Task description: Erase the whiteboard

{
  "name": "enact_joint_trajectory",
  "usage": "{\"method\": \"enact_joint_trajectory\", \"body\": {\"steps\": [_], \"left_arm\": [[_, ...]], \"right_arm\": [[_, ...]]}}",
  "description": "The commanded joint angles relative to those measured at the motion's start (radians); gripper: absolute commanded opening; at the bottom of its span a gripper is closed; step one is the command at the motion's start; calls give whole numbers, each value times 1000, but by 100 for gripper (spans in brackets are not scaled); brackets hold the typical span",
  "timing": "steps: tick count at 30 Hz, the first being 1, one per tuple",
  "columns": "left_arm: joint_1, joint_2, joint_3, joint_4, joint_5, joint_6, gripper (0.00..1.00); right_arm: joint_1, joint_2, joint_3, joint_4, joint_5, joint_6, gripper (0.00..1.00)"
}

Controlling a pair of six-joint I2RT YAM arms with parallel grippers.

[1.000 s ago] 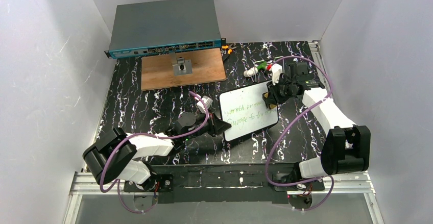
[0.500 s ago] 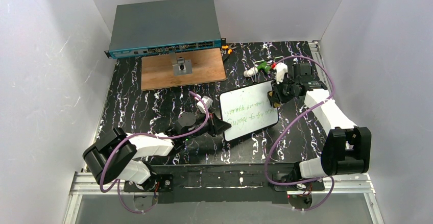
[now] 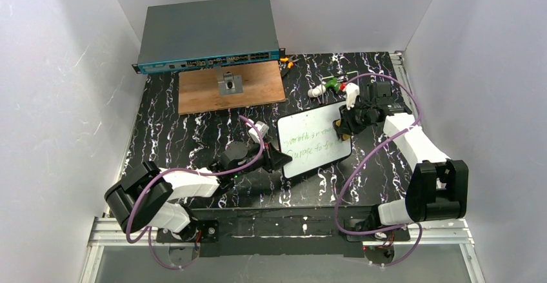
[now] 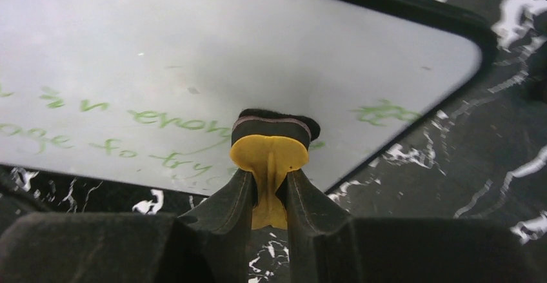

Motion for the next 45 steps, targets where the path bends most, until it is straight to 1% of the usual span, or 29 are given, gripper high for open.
{"method": "enact_joint_trajectory", "body": {"steps": [1, 4, 7, 12, 15, 17, 20, 21, 24, 25, 26, 29, 30, 32, 38, 42, 45], "left_arm": [[-15, -17, 0, 52, 102, 62, 0], [-15, -20, 1, 47, 103, 67, 0], [-15, -23, 0, 48, 105, 64, 0], [-16, -28, 3, 45, 106, 67, 0], [-16, -22, 6, 42, 110, 68, 0], [-15, -20, 8, 42, 112, 67, 0], [-16, -22, 10, 41, 111, 68, 0], [-15, -19, 12, 39, 112, 68, 0], [-15, -14, 11, 48, 114, 65, 0], [-16, -13, 8, 52, 113, 64, 0], [-15, -12, 8, 55, 114, 63, 0], [-15, -14, 5, 57, 114, 63, 0], [-15, -12, 5, 60, 115, 62, 0], [-15, -5, 6, 66, 116, 57, 0], [-16, -9, 7, 54, 115, 58, 0], [-15, -6, 8, 55, 115, 60, 0], [-16, 1, 11, 61, 119, 57, 0]], "right_arm": [[-28, -5, -23, 160, 201, 109, 1], [-36, -13, -31, 172, 208, 116, 1], [-38, -6, -23, 146, 187, 102, 1], [-27, -4, -11, 61, -44, 30, 1], [-10, -29, -15, 60, -109, 25, 1], [-10, -44, -21, 106, -40, 72, 1], [-22, -36, -34, 216, 189, 186, 1], [-41, -7, -27, 234, 285, 219, 1], [-55, 39, -11, 228, 358, 217, 1], [-57, 42, -11, 224, 356, 210, 1], [-57, 46, -5, 201, 301, 187, 1], [-46, 19, 6, 116, -10, 117, 1], [-45, 1, 4, 135, -33, 136, 1], [-44, 0, 10, 196, 34, 210, 1], [-54, 55, 34, 267, 236, 314, 1], [-79, 87, 42, 270, 282, 338, 1], [-89, 87, 42, 265, 272, 338, 1]]}}
